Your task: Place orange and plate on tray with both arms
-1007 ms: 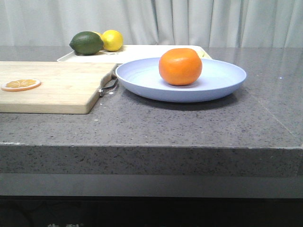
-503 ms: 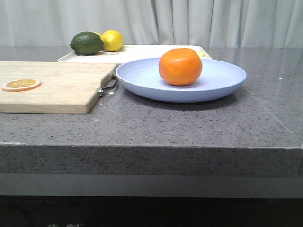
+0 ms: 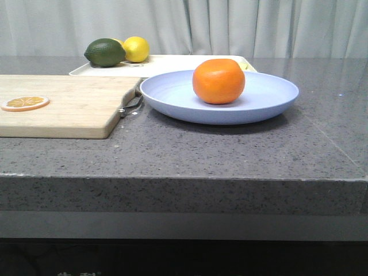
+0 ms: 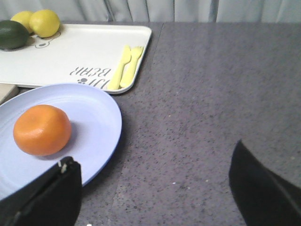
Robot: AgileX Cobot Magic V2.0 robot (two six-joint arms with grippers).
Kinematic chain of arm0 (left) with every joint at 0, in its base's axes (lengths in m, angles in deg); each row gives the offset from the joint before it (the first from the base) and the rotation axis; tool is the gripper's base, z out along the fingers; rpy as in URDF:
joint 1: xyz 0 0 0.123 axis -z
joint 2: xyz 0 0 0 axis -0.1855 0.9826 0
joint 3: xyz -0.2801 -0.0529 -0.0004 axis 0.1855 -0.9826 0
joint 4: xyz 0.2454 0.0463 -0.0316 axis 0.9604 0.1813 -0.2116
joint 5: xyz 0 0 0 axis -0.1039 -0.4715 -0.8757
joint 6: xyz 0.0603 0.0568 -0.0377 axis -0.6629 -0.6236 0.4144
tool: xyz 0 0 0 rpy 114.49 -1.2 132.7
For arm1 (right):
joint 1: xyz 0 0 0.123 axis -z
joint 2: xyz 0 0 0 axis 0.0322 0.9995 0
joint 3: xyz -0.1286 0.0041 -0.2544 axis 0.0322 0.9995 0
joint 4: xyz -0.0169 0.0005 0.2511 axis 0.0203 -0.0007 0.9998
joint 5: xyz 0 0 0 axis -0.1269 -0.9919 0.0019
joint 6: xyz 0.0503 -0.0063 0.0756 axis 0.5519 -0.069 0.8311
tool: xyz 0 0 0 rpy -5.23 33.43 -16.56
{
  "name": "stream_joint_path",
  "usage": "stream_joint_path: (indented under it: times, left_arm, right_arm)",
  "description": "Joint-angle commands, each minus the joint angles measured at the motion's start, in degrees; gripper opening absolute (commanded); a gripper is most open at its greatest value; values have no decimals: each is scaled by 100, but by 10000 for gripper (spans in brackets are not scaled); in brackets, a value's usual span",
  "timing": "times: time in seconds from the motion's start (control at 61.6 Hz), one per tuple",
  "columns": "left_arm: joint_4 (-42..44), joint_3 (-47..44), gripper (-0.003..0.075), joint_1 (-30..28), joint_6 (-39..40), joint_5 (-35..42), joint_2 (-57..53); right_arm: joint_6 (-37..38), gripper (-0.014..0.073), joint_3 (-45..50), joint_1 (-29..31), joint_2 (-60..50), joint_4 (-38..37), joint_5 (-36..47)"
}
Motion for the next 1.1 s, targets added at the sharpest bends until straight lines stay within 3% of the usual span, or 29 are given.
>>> stream_joint_path:
  times: [0.0, 0.357, 0.487, 0.65, 0.974, 1.088]
  left_arm:
    - [-50, 136, -18, -13, 50, 506, -43]
    - [-50, 136, -18, -13, 50, 506, -43]
    - [-50, 136, -18, -13, 50, 506, -43]
    - [-50, 136, -18, -13, 50, 506, -43]
    - [-50, 136, -18, -13, 50, 506, -43]
    - [-50, 136, -18, -13, 50, 515, -43]
  right_arm:
    - [-29, 641, -455, 21, 498, 337, 258]
    - [-29, 640, -1887, 6, 3125, 1049, -226]
    - [-29, 573, -2354, -55, 3786, 1255, -450]
    - [-29, 462, -2641, -273, 4218, 1256, -451]
    - [-29, 443, -2640, -513, 4607, 1271, -319]
    - [-29, 328, -2640, -513, 4623, 1271, -364]
